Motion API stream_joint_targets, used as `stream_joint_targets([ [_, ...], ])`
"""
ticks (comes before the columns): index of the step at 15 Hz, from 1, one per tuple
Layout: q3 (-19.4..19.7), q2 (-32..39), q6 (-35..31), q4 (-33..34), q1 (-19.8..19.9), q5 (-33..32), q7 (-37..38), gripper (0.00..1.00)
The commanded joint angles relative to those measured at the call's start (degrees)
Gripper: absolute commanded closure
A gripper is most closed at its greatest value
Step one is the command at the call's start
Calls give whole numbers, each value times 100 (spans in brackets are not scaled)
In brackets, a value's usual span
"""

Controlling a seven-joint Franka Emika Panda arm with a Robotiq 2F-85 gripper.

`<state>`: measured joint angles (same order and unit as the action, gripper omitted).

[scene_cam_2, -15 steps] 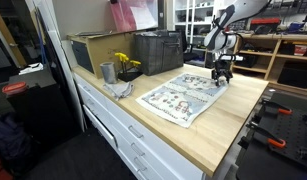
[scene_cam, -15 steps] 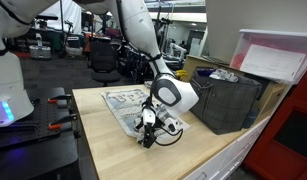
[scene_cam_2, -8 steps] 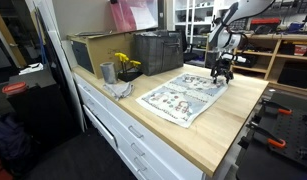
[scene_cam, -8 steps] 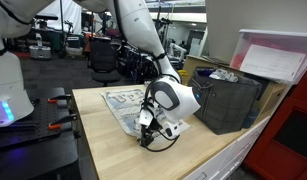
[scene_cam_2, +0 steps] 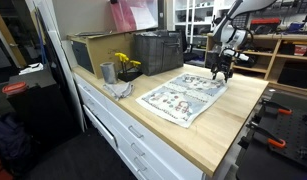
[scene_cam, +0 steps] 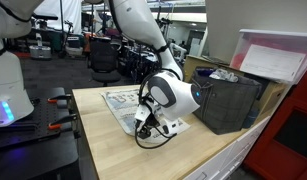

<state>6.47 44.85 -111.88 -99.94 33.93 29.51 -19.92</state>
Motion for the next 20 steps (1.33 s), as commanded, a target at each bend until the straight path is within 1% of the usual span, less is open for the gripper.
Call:
stream_joint_targets([
  [1, -55, -361, -46, -401, 90, 232, -57, 47],
  [4, -29, -419, -65, -477, 65, 268, -56, 69],
  [8, 54, -537, -227, -579, -97, 84, 35, 98],
  [9, 100, -577, -295, -604, -192, -48, 107, 100],
  [10, 140, -607, -354, -621, -274, -169, 177, 100],
  [11, 255, -661, -515, -665, -502, -490, 329, 100],
  [14, 353, -771, -717, -691, -836, -963, 593, 100],
  [15, 380, -818, -774, -712, -936, -1101, 675, 74],
  [16, 411, -844, -825, -724, -1016, -1231, 778, 72],
  [17, 461, -840, -879, -729, -1092, -1356, 921, 66],
  [18, 505, -843, -928, -746, -1150, -1466, 1052, 58],
  [20, 584, -798, -973, -778, -1137, -1502, 1323, 44],
])
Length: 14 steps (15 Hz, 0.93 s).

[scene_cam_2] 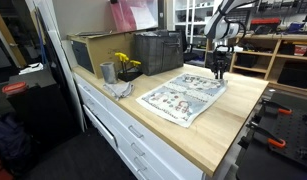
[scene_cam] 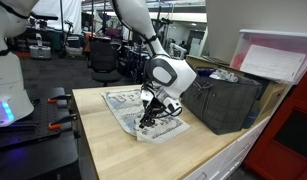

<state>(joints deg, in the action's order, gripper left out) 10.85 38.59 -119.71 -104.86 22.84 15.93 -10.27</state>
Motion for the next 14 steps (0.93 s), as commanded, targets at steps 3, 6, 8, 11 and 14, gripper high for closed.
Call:
stream_joint_targets([
  [3, 291, -118, -267, -417, 106, -46, 618, 20],
  [6, 375, -40, -212, -525, 280, 64, 751, 1],
  [8, 348, 5, -207, -565, 395, 178, 795, 0],
  [11, 209, 75, -184, -481, 535, 518, 739, 0],
  [14, 97, 89, -231, -399, 551, 848, 693, 18],
])
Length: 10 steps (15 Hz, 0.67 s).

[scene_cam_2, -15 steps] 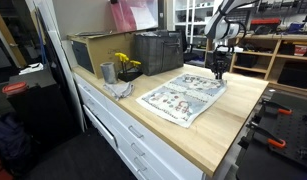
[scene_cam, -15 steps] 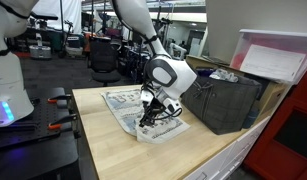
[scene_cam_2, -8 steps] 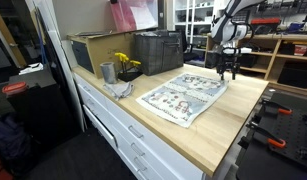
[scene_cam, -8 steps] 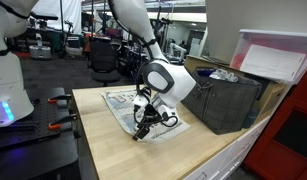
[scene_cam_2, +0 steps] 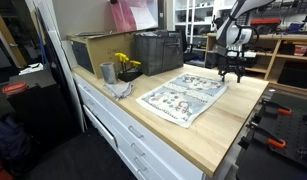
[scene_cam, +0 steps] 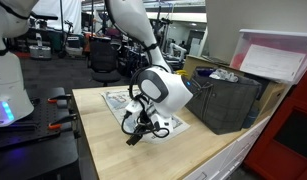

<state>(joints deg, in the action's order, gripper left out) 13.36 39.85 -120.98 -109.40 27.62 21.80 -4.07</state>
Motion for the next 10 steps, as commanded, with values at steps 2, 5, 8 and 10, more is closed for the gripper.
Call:
stream_joint_targets([
  [2, -196, -39, -192, 105, 34, 347, 52, 34],
  [5, -205, -25, -372, 131, -13, 305, 65, 57],
  [8, -181, -80, -556, 78, -59, 220, 55, 80],
  [10, -174, -134, -688, 36, -96, 157, 48, 95],
])
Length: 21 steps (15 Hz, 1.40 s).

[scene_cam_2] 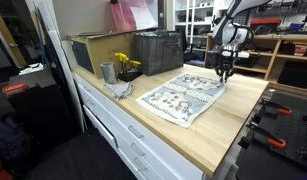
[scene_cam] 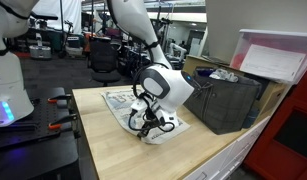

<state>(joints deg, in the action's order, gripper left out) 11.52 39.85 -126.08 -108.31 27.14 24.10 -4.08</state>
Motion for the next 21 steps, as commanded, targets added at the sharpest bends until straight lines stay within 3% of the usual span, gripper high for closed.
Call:
stream_joint_targets([
  [1, 34, -175, -261, -107, -111, -163, 68, 100],
  [7, -74, -455, -468, -189, -470, -705, -75, 99],
  [17, -464, -374, -219, 303, -1589, -2046, -97, 99],
  [21, -537, -374, -251, 367, -1859, -2499, -165, 99],
])
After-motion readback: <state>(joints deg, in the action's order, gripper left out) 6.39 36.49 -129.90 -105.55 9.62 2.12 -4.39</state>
